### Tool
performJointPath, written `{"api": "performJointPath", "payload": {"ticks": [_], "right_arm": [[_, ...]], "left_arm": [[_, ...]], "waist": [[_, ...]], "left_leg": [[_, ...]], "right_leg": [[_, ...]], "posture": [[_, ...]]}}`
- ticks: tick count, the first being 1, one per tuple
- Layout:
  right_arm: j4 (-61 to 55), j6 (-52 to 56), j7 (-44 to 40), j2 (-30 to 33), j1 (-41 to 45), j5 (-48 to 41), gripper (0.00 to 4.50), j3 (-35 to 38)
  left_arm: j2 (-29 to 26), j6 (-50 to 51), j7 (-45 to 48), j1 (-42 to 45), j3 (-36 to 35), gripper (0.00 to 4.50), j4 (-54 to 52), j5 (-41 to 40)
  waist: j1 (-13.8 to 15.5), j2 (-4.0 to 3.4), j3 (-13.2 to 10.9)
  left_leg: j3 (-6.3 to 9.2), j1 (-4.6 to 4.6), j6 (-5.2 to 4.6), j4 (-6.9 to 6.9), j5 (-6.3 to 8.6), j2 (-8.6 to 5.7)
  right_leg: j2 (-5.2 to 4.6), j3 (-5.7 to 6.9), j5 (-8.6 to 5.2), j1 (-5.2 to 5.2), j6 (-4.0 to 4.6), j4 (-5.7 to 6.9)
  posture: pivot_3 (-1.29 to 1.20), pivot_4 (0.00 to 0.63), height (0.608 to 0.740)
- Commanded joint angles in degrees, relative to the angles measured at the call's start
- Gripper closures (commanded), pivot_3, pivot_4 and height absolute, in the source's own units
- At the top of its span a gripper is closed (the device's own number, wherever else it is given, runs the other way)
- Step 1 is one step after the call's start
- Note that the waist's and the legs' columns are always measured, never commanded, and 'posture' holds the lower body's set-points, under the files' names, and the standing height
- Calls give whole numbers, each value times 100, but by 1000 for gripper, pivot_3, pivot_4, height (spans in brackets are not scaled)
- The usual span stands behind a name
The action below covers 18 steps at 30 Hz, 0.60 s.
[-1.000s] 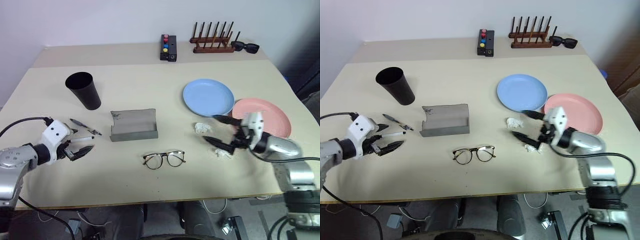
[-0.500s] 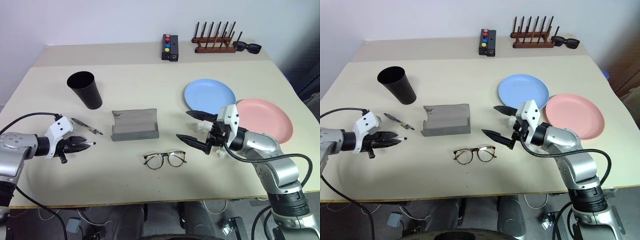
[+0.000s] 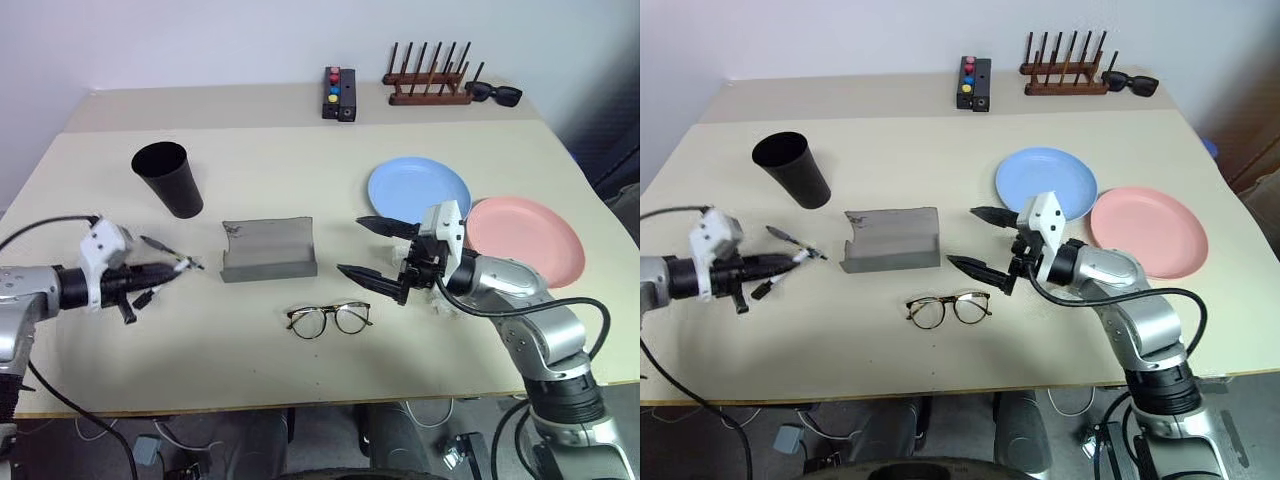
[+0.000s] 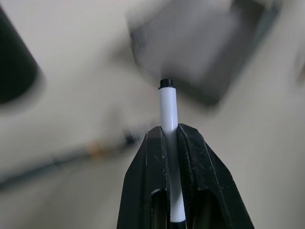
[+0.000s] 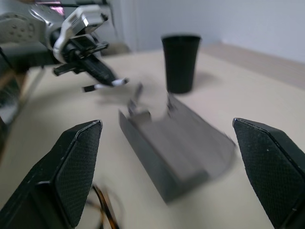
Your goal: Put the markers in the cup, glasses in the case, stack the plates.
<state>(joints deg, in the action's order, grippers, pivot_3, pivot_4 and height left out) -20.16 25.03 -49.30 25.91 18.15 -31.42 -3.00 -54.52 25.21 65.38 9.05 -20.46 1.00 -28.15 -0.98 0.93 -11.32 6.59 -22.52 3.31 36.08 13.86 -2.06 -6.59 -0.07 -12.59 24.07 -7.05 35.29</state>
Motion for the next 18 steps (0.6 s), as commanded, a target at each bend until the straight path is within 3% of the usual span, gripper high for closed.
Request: {"api": "performJointPath", "payload": {"ticks": [1, 6, 13, 18], "right_arm": [[87, -165, 85, -297, 243, -188, 0, 63], [389, -294, 96, -743, 544, -132, 0, -87], [772, -647, 41, -1107, 741, 77, 0, -325], [962, -925, 179, -1402, 891, 231, 0, -360]], "left_arm": [[207, 376, -490, 163, -809, 4488, -508, -705], [756, 160, -1530, 859, -1272, 4488, -726, -991], [1402, -914, -3459, 2838, -1080, 4488, 85, -245], [1700, -2125, -4043, 3411, -732, 4488, 1146, 601]], "waist": [[-2, -1, 0], [14, 0, 1], [15, 10, 6], [-29, 8, 7]], "left_leg": [[0, 1, 0, 0, 0, 0], [3, 3, 2, 4, -1, -1], [3, 4, 8, 6, -5, -6], [0, 11, 9, -1, -5, -6]], "right_leg": [[0, 0, 1, 0, -1, 1], [2, 0, 4, -1, -6, 8], [5, -1, 7, -3, -9, 11], [7, -2, 7, -1, -9, 16]], "posture": [[0, 150, 734], [0, 150, 734], [0, 150, 734], [0, 150, 734]]}}
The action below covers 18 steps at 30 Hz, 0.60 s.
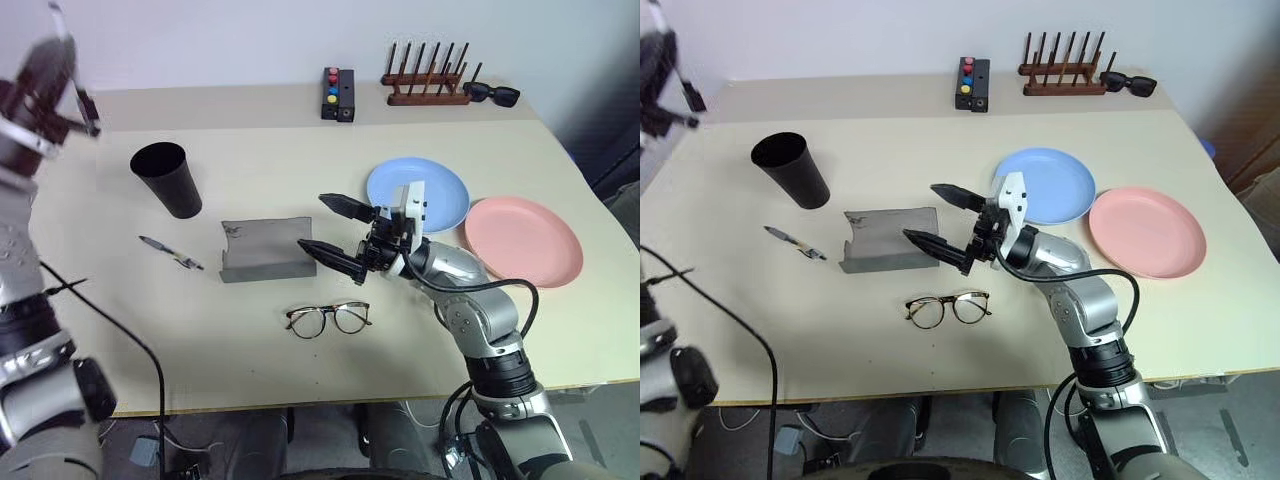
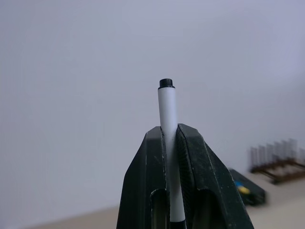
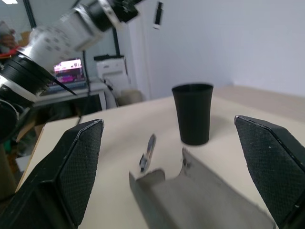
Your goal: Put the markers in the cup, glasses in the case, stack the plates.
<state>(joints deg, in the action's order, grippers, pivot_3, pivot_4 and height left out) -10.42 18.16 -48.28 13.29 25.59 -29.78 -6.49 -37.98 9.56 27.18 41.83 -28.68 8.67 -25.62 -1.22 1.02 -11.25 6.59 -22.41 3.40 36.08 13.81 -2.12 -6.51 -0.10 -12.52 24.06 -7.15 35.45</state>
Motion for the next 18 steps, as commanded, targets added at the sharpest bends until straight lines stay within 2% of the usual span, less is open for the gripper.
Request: {"api": "performJointPath", "payload": {"ticks": [1, 8, 18], "right_arm": [[18, -284, 116, -204, 163, 104, 0, -30], [-42, -337, 161, -310, 85, 177, 0, -119], [-157, -295, 217, -275, 0, 162, 0, -114]], "left_arm": [[124, -919, -338, 235, 198, 4488, 707, 559], [473, -2271, -521, 800, 415, 4488, 2520, 917], [814, -2657, -300, 813, 699, 4488, 3190, 898]], "waist": [[2, 0, 0], [29, 5, 2], [12, 5, 2]], "left_leg": [[0, 0, 0, -1, 0, 0], [1, -6, 1, 5, -1, -2], [3, -6, 1, 5, -1, -1]], "right_leg": [[0, 0, 0, 1, 0, 1], [1, 0, 3, 0, -4, 1], [1, 1, 3, 1, -6, 4]], "posture": [[0, 150, 734], [0, 150, 734], [0, 150, 734]]}}
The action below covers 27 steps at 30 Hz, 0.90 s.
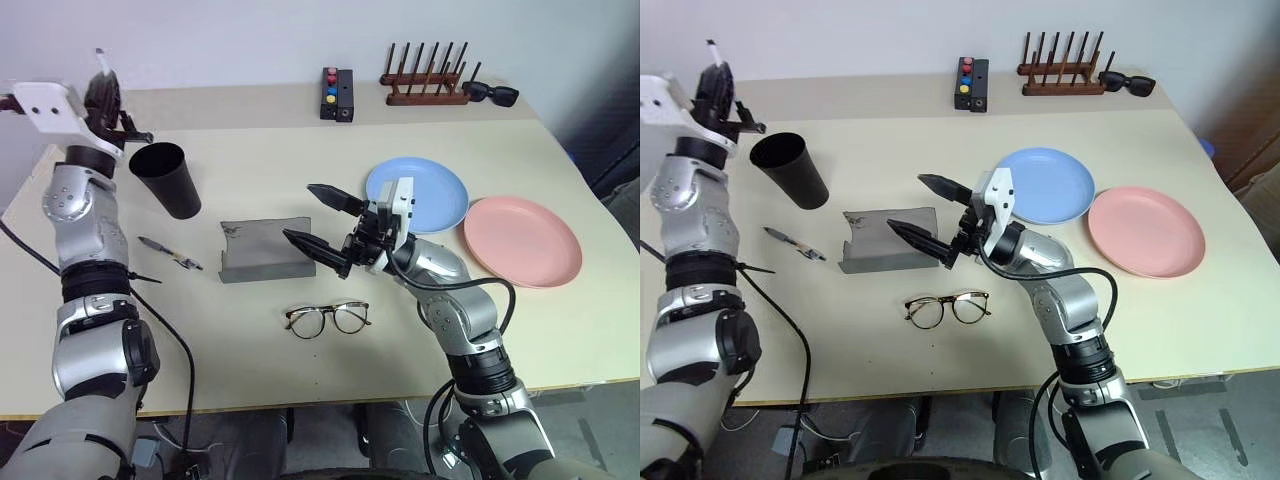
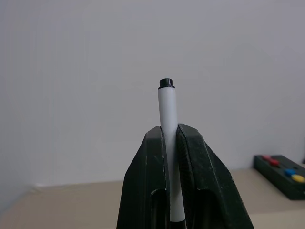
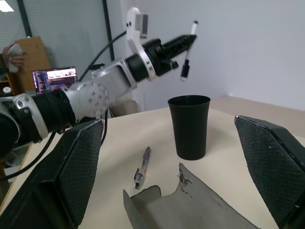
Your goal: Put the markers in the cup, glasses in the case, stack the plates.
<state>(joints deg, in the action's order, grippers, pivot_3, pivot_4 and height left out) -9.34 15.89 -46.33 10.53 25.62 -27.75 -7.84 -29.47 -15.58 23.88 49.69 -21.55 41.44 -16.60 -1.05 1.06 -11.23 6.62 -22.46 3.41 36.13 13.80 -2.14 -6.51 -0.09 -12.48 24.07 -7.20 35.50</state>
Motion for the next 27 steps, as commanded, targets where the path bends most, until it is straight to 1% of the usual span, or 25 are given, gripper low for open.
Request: {"api": "performJointPath", "payload": {"ticks": [1, 4, 19, 21, 22, 25, 27], "right_arm": [[-266, -66, 26, 8, -2, -42, 0, 29], [-265, -61, 35, 20, 8, -51, 0, 40], [-207, -66, 22, 4, 72, -54, 0, 10], [-203, -70, 22, 0, 74, -51, 0, 7], [-197, -71, 20, -2, 78, -51, 0, 7], [-191, -74, 20, -5, 80, -50, 0, 6], [-198, -72, 22, -5, 75, -49, 0, 5]], "left_arm": [[-11, -158, 17, -37, 15, 4488, -90, 15], [50, -236, -29, -244, 76, 4488, -102, 91], [227, -115, -132, -562, 112, 4488, -129, 121], [237, -99, -180, -584, 116, 3679, -138, 148], [235, -105, -209, -586, 121, 3388, -137, 162], [233, -106, -249, -587, 124, 1896, -151, 156], [243, -76, -251, -591, 102, 1896, -203, 107]], "waist": [[-12, 0, 0], [-25, 0, 0], [1, 0, 0], [-10, 0, 0], [-10, 0, 0], [-1, 0, 0], [1, 0, 0]], "left_leg": [[0, 0, 0, 0, 0, 0], [0, 2, 0, -2, 0, 0], [1, 1, 0, 0, 0, 0], [1, 2, 0, -1, 0, 0], [1, 2, 0, -1, 0, 0], [1, 2, 0, 0, 0, 0], [1, 2, 0, 0, 0, 0]], "right_leg": [[0, 0, 0, 0, 0, 0], [0, 0, 0, 1, 0, 1], [0, 0, 0, 0, 0, 3], [0, 0, 0, 1, 0, 3], [0, 0, 0, 1, 0, 4], [0, 0, 0, 1, 0, 4], [0, 0, 0, 1, 0, 4]], "posture": [[0, 150, 734], [0, 150, 734], [0, 150, 734], [0, 150, 734], [0, 150, 734], [0, 150, 734], [0, 150, 734]]}}
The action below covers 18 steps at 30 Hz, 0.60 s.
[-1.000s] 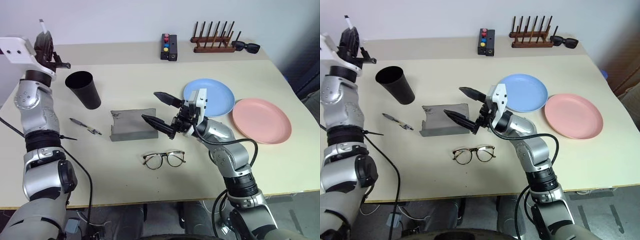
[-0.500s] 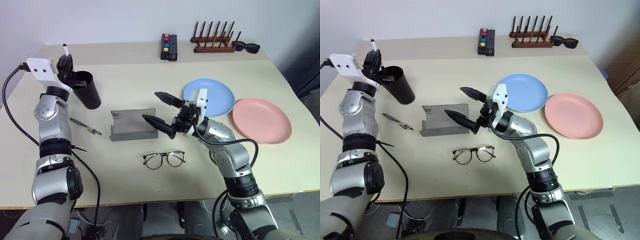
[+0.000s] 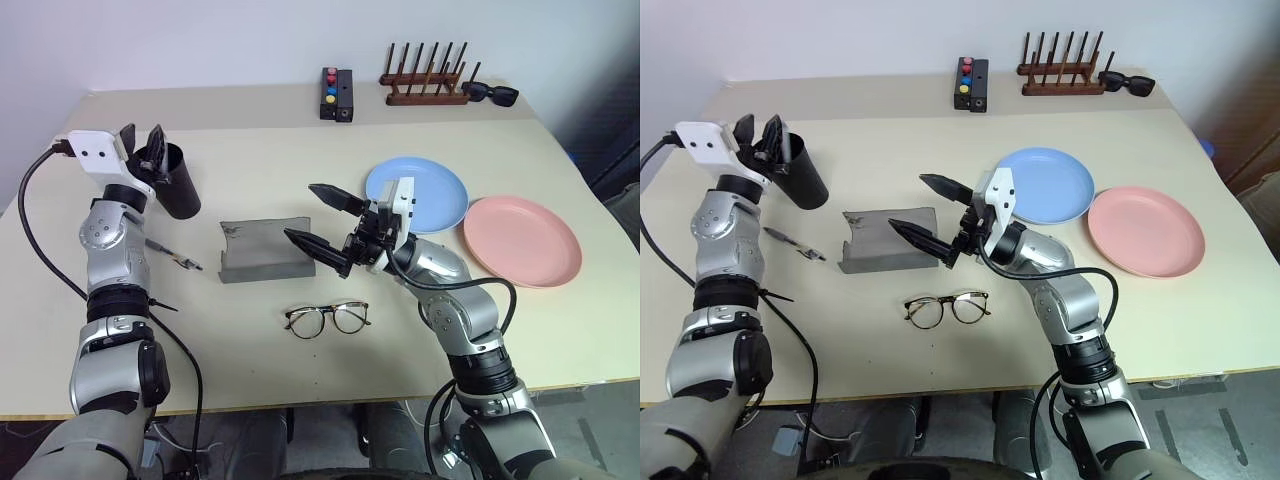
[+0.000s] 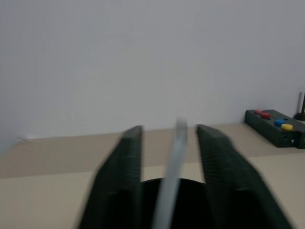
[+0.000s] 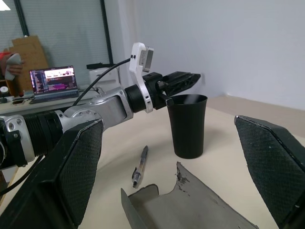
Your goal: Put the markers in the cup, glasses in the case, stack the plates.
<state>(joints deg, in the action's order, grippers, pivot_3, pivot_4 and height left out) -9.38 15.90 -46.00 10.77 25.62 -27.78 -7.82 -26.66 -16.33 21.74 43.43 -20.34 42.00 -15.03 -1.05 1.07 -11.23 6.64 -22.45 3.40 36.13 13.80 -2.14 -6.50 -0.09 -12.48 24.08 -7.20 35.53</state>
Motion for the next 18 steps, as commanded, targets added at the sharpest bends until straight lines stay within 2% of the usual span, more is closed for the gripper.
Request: {"api": "performJointPath", "payload": {"ticks": [1, 8, 12, 15, 17, 18], "right_arm": [[-200, -72, -10, -29, 73, -48, 0, 3], [-170, -86, -16, -22, 99, -36, 0, 15], [-177, -81, -6, 9, 100, -27, 0, 43], [-184, -74, -1, 37, 85, -23, 0, 55], [-188, -68, 5, 47, 75, -23, 0, 57], [-188, -66, 8, 52, 70, -26, 0, 56]], "left_arm": [[-33, 16, -33, 31, -28, 1896, -289, -76], [-32, 235, 190, 29, -75, 1896, -820, -368], [-538, 878, 1277, -155, 107, 1896, -1701, -735], [-1421, 1384, 2436, -629, 376, 999, -2360, -757], [-1963, 1678, 3007, -931, 482, 21, -2634, -770], [-2227, 1951, 3330, -1110, 524, 21, -2803, -855]], "waist": [[0, 0, 0], [1, 0, 0], [-42, 0, 0], [-148, -2, 0], [-167, -4, -1], [-169, -5, -2]], "left_leg": [[0, 0, 0, 0, 0, 0], [0, 0, 0, 0, 0, 0], [0, 0, 0, -2, 0, 1], [0, 0, 0, -8, 0, 1], [-2, 1, 0, -12, 0, 1], [-2, 1, 0, -13, 0, 2]], "right_leg": [[0, 0, 0, 0, 0, 0], [0, 0, 0, 0, 0, 0], [0, 0, 0, 1, 0, 0], [1, -1, 0, 6, 1, 3], [1, -6, -1, 10, 2, 6], [2, -6, -1, 13, 3, 9]], "posture": [[0, 150, 734], [0, 150, 734], [0, 150, 734], [0, 150, 734], [0, 150, 734], [0, 150, 734]]}}
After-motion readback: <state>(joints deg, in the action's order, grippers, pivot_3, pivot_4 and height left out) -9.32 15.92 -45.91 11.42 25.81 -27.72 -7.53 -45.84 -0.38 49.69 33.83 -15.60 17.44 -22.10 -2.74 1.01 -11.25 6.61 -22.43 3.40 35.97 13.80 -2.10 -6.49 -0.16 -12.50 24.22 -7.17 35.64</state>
